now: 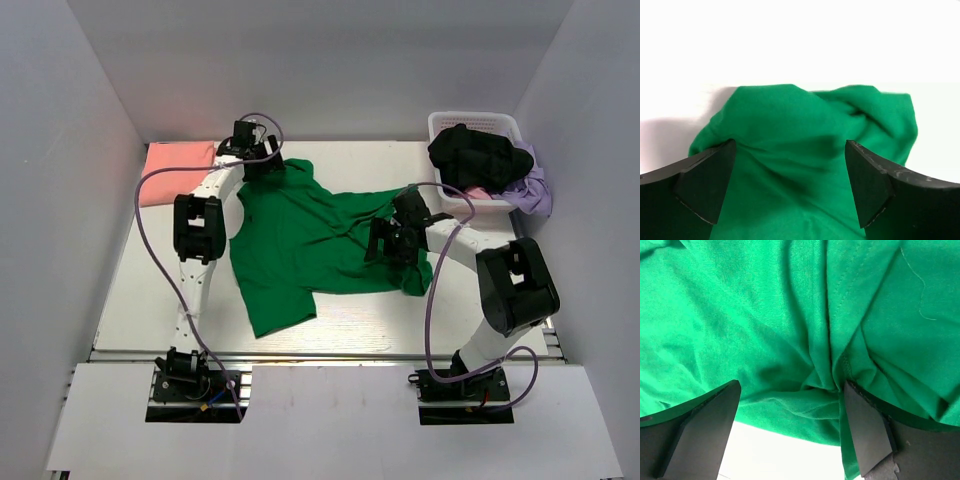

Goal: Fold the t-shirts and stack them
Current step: Flatten out the tshirt

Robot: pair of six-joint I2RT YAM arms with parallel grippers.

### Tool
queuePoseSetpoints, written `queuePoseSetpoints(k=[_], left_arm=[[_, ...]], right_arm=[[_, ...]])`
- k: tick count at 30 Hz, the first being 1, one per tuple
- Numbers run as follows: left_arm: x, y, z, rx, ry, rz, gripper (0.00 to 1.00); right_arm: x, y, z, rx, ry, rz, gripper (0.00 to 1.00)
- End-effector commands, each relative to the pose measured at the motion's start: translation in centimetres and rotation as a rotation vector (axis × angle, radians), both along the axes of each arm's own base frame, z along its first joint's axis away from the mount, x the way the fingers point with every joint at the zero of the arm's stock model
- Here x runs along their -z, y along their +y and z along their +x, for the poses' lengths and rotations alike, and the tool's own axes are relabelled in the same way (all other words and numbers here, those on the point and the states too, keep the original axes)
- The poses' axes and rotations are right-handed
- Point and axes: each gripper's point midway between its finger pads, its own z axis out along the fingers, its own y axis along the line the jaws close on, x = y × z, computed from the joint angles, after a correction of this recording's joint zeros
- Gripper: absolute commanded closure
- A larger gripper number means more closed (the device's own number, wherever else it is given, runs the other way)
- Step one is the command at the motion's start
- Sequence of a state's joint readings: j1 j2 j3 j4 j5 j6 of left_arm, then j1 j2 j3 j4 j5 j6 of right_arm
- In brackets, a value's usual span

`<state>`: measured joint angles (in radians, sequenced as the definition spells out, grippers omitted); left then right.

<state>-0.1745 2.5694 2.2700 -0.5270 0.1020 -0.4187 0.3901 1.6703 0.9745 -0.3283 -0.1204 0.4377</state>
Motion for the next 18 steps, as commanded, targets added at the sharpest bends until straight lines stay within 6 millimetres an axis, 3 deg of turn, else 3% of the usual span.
queuePoseSetpoints(k=[1, 2, 4, 5, 7, 10, 11, 12, 13, 16, 17, 18], left_arm=[[-7.6, -3.8, 0.2, 0.163, -0.195, -0.091, 0.0], [-9.0, -4.4, 0.0, 0.202, -0.23, -0.065, 0.0], [-9.8, -4.3, -1.2, 0.218, -0.217, -0.02, 0.0], [-11.9, -3.9, -1.7, 0.224, -0.246, 0.003, 0.0], [-12.3, -3.7, -3.5, 0.226, -0.209, 0.025, 0.0], [-14.5, -3.3, -6.4, 0.237, -0.224, 0.045, 0.0], [-13.3, -2.8, -7.7, 0.231, -0.19, 0.055, 0.0], [-13.8, -3.2, -8.6, 0.242, -0.197, 0.053, 0.0], [-16.3, -3.0, -9.4, 0.239, -0.25, 0.046, 0.0], [-14.1, -2.7, -13.1, 0.232, -0.168, 0.116, 0.0], [-12.0, -2.4, -14.8, 0.235, -0.106, 0.137, 0.0], [-12.2, -2.9, -16.1, 0.225, -0.097, 0.124, 0.0]], right_arm=[[-0.4, -1.3, 0.0, -0.009, -0.004, -0.064, 0.11], [-0.5, -1.7, 0.2, 0.0, -0.013, -0.093, 0.11], [-0.6, -2.0, 0.2, -0.02, -0.02, -0.109, 0.11], [-1.1, -1.7, 0.3, -0.041, -0.036, -0.1, 0.11], [-2.9, -1.3, 0.8, -0.092, -0.098, -0.084, 0.11], [-6.1, -1.0, 1.3, -0.145, -0.22, -0.087, 0.1], [-6.6, -1.1, 1.2, -0.152, -0.236, -0.089, 0.1], [-8.4, -1.3, 1.2, -0.143, -0.288, -0.079, 0.1], [-8.6, -1.5, 0.9, -0.135, -0.283, -0.08, 0.1], [-8.4, -3.2, -0.4, -0.077, -0.264, -0.135, 0.1], [-7.6, -3.9, -1.3, -0.045, -0.215, -0.153, 0.1], [-6.6, -4.7, -2.2, -0.032, -0.176, -0.188, 0.12]])
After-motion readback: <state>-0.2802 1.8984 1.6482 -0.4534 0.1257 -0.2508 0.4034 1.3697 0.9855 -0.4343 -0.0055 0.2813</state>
